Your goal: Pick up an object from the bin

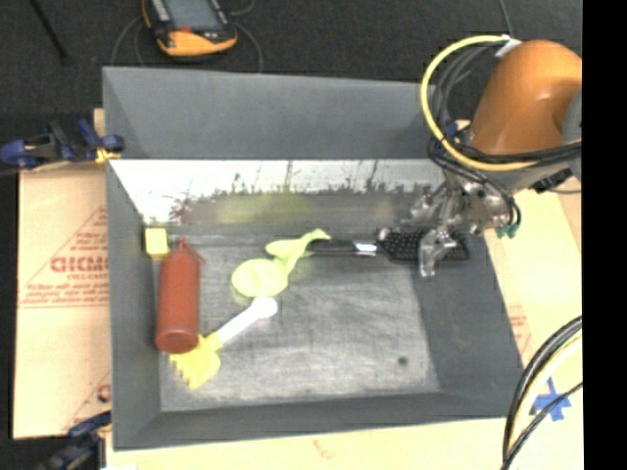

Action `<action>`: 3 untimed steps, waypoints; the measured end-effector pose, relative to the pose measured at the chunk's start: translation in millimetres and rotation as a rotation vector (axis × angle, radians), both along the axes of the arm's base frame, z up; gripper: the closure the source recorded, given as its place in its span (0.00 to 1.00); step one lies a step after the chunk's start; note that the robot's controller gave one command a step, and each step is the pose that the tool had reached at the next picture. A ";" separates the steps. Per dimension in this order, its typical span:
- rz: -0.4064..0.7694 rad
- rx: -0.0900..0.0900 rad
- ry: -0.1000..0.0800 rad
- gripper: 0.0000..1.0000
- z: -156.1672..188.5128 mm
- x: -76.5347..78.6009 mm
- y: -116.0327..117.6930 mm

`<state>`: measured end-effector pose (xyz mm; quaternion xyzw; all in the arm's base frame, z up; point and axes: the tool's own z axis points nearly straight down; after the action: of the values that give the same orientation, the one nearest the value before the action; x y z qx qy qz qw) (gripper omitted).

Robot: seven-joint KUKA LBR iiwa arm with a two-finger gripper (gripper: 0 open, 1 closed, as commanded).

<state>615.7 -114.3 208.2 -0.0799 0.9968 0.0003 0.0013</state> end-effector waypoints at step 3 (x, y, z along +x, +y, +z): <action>-0.002 0.000 0.000 1.00 0.0 0.0 0.0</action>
Offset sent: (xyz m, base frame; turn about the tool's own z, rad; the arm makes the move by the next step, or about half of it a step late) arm 0.0000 0.0000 0.0000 0.0000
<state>615.7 -114.3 208.2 -0.0788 0.9969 0.0004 0.0012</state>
